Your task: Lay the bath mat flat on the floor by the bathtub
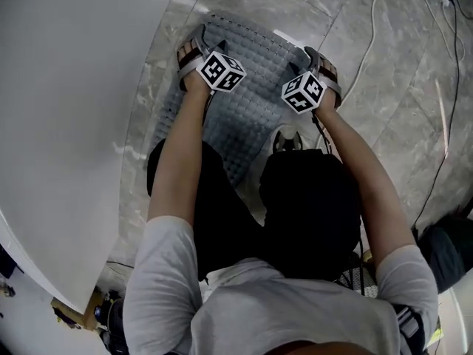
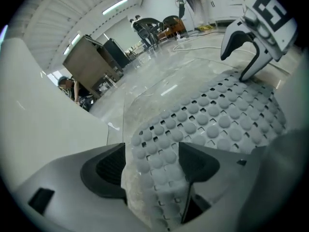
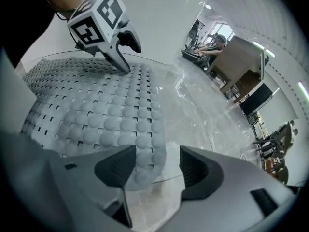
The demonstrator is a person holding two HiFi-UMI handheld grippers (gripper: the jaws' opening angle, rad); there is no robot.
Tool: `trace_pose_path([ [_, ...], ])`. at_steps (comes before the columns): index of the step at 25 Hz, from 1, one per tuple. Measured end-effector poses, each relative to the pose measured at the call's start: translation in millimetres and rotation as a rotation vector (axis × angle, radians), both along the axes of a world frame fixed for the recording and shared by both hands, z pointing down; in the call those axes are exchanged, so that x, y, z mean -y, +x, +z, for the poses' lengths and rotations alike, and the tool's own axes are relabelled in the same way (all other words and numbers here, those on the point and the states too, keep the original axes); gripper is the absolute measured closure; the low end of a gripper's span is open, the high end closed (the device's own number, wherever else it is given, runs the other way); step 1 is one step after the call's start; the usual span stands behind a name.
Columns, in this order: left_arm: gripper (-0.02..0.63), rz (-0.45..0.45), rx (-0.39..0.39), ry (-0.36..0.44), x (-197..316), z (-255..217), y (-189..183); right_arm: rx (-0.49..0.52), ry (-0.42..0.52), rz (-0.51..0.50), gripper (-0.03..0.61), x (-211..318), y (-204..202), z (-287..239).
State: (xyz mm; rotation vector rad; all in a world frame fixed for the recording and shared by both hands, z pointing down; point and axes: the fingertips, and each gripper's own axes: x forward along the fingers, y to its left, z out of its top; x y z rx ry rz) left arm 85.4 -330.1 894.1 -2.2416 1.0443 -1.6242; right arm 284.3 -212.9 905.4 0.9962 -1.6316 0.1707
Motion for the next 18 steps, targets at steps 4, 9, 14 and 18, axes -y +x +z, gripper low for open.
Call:
trace_pose_path([
  [4, 0.285, 0.033, -0.079, -0.071, -17.6, -4.3, -4.8, -0.058, -0.019, -0.027, 0.302, 2.8, 0.0, 0.7],
  [9, 0.287, 0.114, -0.152, -0.108, -36.7, -25.6, -8.1, -0.090, -0.010, -0.056, 0.301, 5.7, -6.9, -16.1],
  [14, 0.308, 0.239, -0.072, -0.061, -57.0, -52.1, -13.6, 0.030, 0.092, -0.084, 0.367, 6.1, -51.5, -65.9],
  [18, 0.425, 0.314, -0.049, 0.054, -64.1, -86.9, -8.5, 0.078, 0.191, -0.107, 0.557, 4.5, -90.4, -112.2],
])
